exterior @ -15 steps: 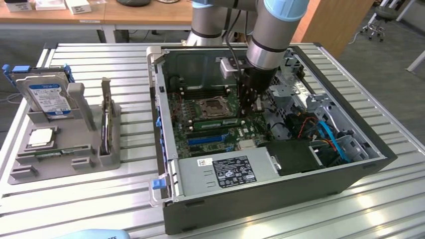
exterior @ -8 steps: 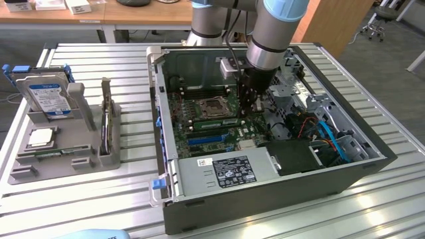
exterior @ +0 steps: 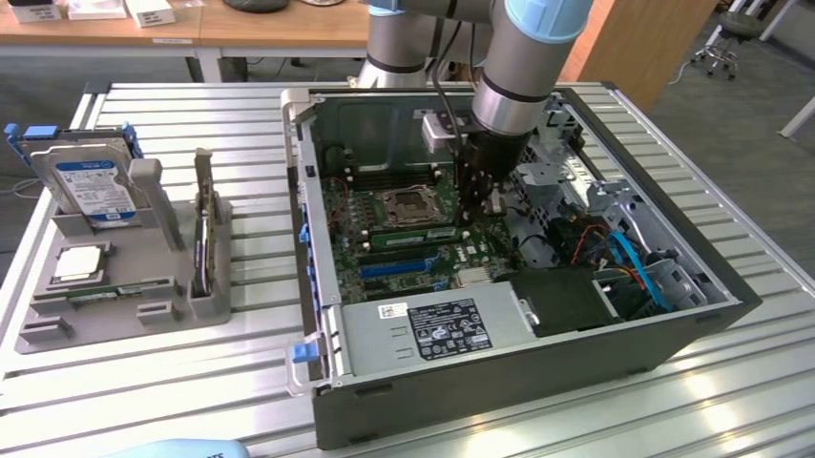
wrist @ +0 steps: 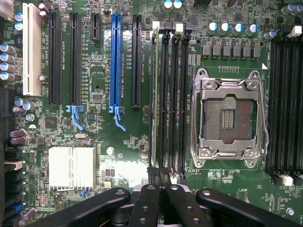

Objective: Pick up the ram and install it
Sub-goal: 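Press down the ram until it locks into place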

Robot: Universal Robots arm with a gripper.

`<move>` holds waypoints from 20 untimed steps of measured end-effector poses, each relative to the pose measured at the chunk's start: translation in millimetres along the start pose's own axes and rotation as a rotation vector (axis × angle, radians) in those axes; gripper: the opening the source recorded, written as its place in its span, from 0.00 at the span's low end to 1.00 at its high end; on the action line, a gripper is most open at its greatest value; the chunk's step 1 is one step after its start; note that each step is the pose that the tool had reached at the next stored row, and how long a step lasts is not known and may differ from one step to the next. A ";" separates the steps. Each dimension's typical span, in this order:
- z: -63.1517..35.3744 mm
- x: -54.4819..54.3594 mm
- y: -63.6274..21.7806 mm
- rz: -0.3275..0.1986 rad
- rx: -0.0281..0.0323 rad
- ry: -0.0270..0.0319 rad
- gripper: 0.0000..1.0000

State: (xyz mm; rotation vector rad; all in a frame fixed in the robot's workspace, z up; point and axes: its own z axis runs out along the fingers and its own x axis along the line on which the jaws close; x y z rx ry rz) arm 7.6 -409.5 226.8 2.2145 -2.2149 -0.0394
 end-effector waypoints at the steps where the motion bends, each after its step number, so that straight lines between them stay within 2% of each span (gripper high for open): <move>1: 0.2 0.0 0.0 0.000 0.0000 -0.0001 0.10; 20: 2.8 0.0 -0.1 0.000 0.0001 -0.0001 0.10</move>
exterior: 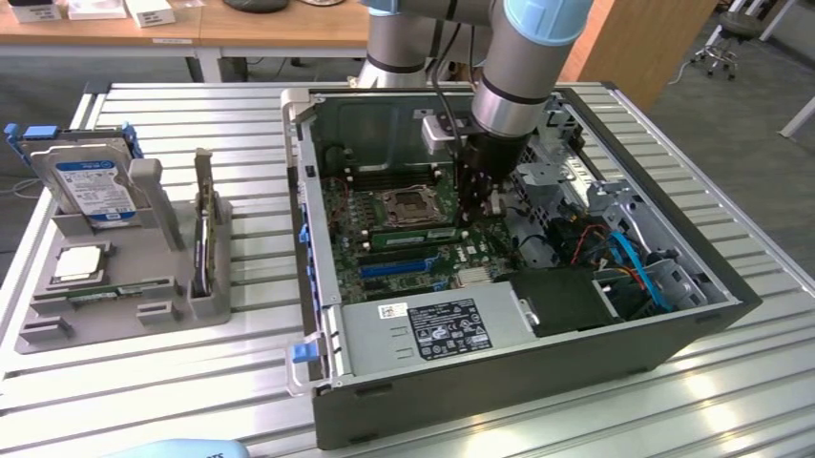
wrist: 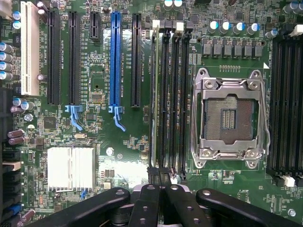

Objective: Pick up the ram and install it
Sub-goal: 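Press down the ram until it locks into place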

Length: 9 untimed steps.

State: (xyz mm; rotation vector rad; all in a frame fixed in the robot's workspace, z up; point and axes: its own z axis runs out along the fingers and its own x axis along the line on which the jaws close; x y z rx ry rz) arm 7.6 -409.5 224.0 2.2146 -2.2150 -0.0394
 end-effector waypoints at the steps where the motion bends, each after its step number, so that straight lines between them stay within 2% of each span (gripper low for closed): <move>1: 0.0 0.0 0.0 0.000 -0.0001 0.0001 0.10; 9: 0.4 0.0 0.0 0.000 0.0000 0.0000 0.10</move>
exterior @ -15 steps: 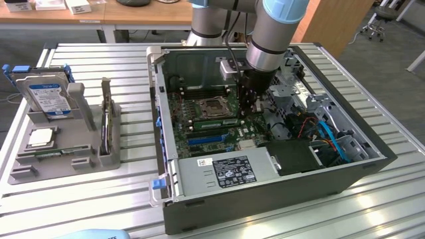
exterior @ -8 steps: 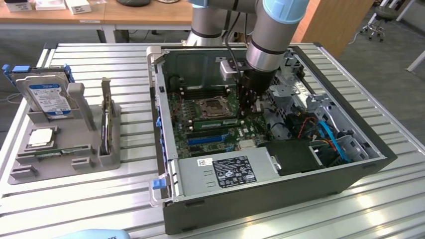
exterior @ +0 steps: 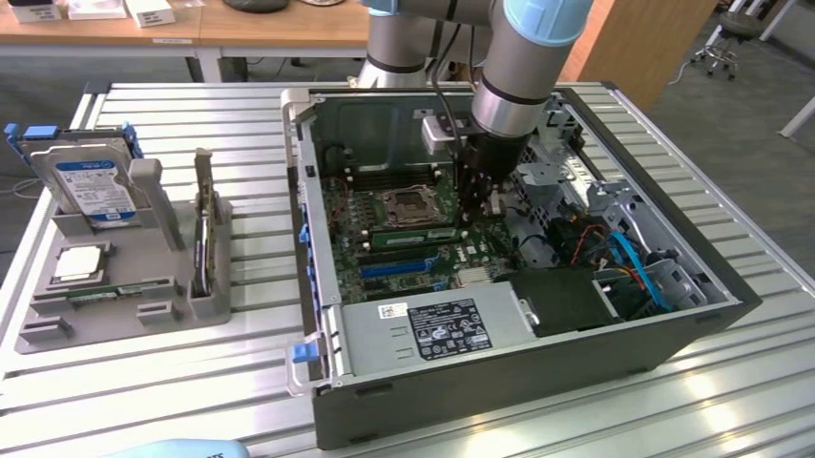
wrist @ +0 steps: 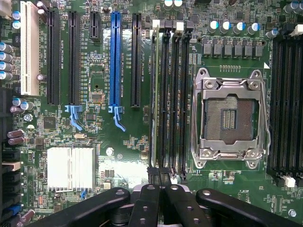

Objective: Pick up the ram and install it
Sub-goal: 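Press down the ram until it locks into place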

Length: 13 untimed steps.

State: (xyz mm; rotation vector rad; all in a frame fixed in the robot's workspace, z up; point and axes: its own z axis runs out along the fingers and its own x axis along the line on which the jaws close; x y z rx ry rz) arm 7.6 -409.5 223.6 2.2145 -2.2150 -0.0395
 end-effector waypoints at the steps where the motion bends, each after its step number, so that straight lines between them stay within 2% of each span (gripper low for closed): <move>1: 0.0 0.0 0.0 0.000 0.0000 0.0000 0.10; 13: 0.7 0.0 0.0 0.000 0.0000 0.0001 0.10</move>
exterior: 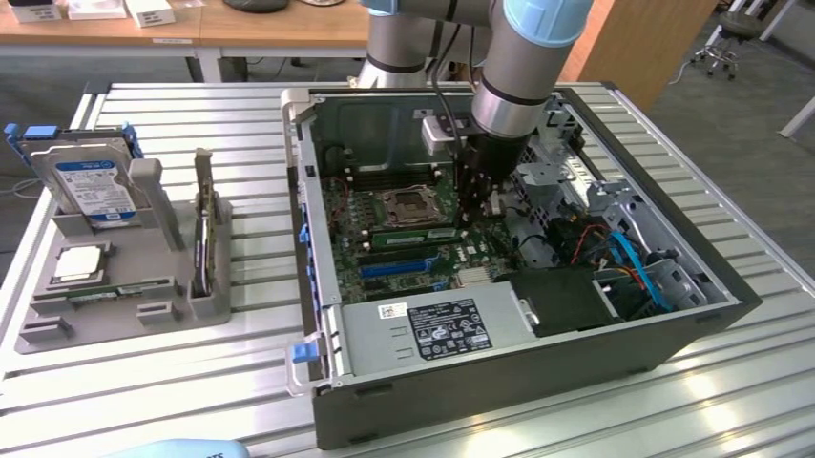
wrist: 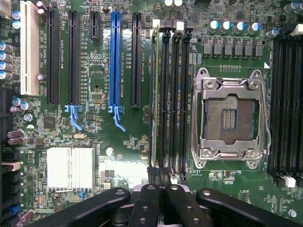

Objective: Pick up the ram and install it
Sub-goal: 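Press down the ram until it locks into place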

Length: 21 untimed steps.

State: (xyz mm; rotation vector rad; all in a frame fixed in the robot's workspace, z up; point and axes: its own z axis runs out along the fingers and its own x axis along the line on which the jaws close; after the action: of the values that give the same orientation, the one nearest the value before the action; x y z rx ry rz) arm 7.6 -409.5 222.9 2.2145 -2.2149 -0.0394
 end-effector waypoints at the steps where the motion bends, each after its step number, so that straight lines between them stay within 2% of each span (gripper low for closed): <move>1: 0.0 0.0 0.0 0.000 0.0000 0.0000 0.10; 7: -0.9 -0.1 0.1 0.000 0.0001 -0.0008 0.10; 16: -17.3 -0.2 0.4 0.000 -0.0001 0.0001 0.10; 21: -17.9 -0.2 0.5 0.000 0.0000 -0.0001 0.10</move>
State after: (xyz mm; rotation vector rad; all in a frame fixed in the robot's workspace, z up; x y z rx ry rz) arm 7.6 -409.4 240.8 2.2145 -2.2150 -0.0395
